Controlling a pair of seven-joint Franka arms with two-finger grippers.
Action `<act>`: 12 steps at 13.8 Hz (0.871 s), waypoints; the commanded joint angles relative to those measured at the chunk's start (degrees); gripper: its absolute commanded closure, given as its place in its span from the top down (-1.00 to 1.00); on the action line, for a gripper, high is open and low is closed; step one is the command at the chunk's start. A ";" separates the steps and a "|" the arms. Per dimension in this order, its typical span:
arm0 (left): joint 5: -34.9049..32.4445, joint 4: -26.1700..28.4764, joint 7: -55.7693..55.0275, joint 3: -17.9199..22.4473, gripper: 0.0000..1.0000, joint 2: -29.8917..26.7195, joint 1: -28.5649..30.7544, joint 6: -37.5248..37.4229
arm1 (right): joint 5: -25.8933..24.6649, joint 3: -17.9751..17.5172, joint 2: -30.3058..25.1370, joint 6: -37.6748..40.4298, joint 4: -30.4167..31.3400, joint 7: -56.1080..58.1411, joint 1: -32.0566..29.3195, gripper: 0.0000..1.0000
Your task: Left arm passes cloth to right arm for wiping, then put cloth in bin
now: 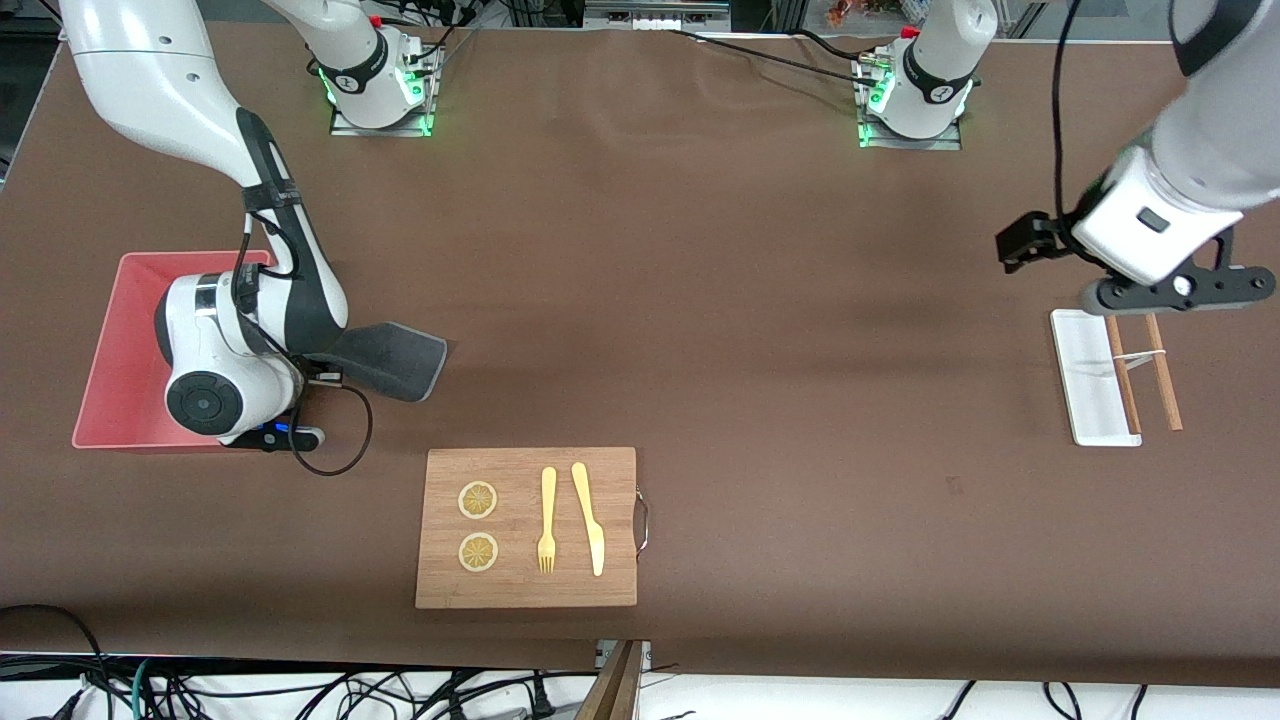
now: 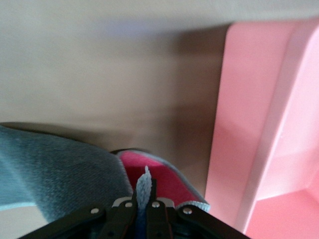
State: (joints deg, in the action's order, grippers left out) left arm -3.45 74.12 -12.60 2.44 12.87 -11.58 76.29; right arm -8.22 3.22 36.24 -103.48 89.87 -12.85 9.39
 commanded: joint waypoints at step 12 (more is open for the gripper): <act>0.64 14.92 12.78 -0.95 1.00 -10.15 2.27 7.74 | 2.59 -20.96 6.64 -24.64 -1.09 -47.05 4.84 -1.00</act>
State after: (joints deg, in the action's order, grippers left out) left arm -3.42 89.37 -1.54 1.67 3.09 -9.40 83.40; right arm -6.38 -15.35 41.19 -124.12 90.07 -53.78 13.58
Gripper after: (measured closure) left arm 0.000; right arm 0.982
